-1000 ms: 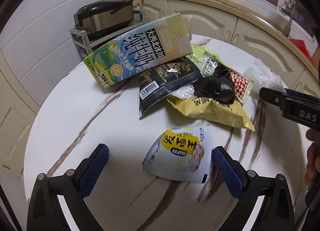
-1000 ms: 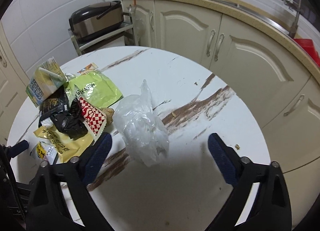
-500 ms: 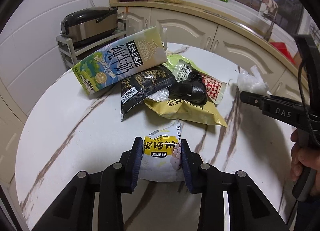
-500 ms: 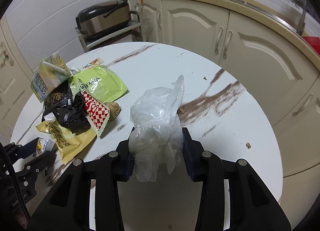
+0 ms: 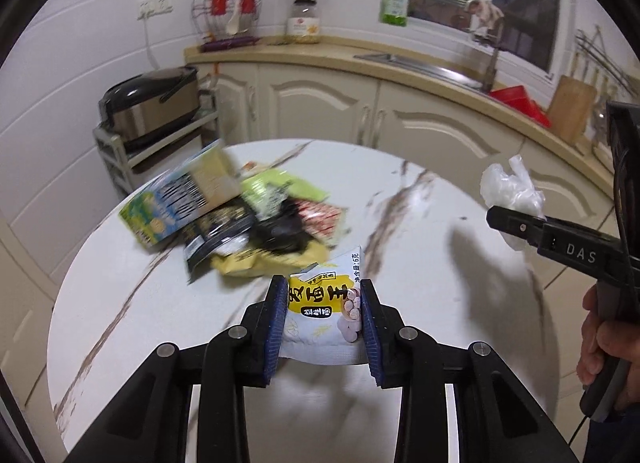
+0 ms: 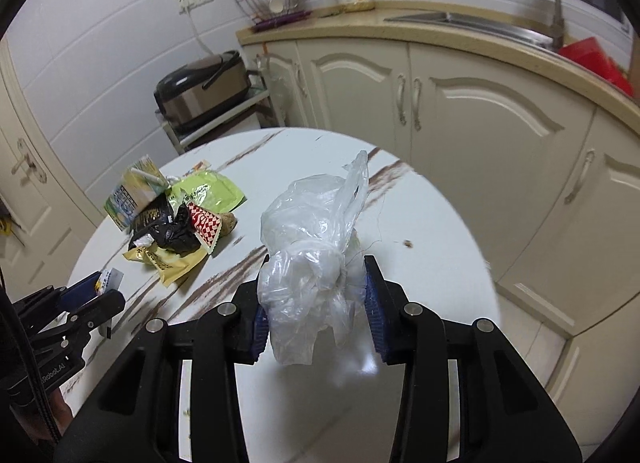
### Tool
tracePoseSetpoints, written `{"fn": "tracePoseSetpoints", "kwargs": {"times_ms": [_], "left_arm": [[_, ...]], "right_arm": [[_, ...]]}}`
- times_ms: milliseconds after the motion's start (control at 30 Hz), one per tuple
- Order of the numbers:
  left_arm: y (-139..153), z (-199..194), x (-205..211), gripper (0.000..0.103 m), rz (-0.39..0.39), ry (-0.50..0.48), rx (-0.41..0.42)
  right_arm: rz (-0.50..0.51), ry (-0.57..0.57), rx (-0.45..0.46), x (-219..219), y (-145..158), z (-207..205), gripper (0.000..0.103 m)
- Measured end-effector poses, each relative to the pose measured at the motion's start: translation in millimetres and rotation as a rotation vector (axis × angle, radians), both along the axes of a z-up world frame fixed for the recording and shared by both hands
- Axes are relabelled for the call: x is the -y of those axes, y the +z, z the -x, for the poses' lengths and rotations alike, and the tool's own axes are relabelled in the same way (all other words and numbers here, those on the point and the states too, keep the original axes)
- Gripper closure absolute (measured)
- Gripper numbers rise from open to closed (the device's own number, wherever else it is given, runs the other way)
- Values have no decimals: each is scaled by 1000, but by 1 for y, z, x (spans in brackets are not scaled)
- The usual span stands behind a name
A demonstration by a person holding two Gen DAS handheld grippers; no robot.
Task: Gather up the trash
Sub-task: 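Carry the plastic bag and snack packet with both tools over the blue bin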
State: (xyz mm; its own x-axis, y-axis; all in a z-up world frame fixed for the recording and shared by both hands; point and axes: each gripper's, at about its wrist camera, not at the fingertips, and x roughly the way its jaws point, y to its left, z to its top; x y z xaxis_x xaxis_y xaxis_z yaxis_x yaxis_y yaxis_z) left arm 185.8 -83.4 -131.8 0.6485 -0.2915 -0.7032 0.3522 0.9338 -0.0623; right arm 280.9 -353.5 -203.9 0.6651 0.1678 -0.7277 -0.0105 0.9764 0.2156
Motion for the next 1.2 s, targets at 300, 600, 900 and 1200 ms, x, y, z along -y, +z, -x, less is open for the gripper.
{"fn": "tracePoseSetpoints", "kwargs": {"times_ms": [300, 600, 900, 1200], "left_arm": [[23, 25, 95, 72, 41, -189, 38], [25, 43, 203, 73, 67, -381, 27], [-4, 18, 299, 73, 36, -491, -39], [-68, -28, 389, 73, -92, -546, -192]], "right_arm": [[-33, -163, 75, 84, 27, 70, 65], [-46, -379, 73, 184, 20, 144, 65], [-89, -503, 35, 248, -13, 175, 65], [-187, -550, -97, 289, -93, 174, 65]]}}
